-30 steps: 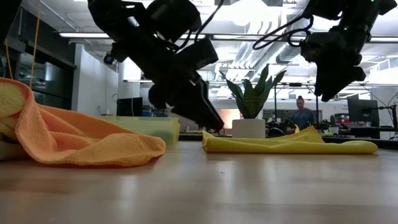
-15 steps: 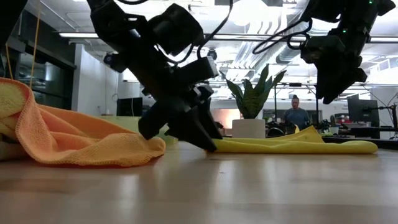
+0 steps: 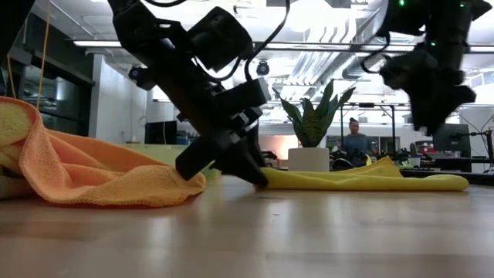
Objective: Fold microfiber towels
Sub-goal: Fold the right yellow microfiber cloth
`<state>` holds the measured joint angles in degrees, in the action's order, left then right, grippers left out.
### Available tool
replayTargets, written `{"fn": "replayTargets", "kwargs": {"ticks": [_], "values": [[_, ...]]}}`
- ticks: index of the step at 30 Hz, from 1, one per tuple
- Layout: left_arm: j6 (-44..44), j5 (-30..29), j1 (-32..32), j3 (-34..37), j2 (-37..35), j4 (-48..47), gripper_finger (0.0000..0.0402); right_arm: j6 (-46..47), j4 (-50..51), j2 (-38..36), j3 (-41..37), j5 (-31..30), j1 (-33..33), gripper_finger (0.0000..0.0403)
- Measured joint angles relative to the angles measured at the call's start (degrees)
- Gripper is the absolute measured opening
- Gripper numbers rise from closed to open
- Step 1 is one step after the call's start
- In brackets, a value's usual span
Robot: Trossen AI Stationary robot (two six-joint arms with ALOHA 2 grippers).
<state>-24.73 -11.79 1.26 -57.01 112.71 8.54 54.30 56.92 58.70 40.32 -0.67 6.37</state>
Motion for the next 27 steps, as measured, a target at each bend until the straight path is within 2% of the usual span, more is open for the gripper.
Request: {"fn": "replayTargets", "kwargs": {"ticks": [3, 6, 11, 19, 27], "values": [[0.6, 0.0, 0.0, 0.0, 0.0, 0.0, 0.0017, 5.1, 0.6, 0.0, -3.0, 5.6, 0.0, 0.0165], [1.6, 0.0, 0.0, 0.0, 0.0, -0.1, 0.0013, 9.1, -4.3, 0.1, -8.6, 11.3, -0.2, 0.0165], [2.1, 0.8, 0.0, 0.0, 0.0, -0.7, 0.0003, 16.0, -9.8, 0.1, -12.9, 8.7, -0.5, 0.0165], [4.1, 0.9, 0.0, 0.0, -0.1, -2.8, 0.0002, 20.4, -9.3, 0.1, -13.1, 7.1, 0.2, 0.0165], [4.6, 1.1, 0.0, 0.0, -0.1, -2.6, 0.0001, 20.5, -11.3, 1.3, -13.3, 11.3, 1.5, 0.0165]]}}
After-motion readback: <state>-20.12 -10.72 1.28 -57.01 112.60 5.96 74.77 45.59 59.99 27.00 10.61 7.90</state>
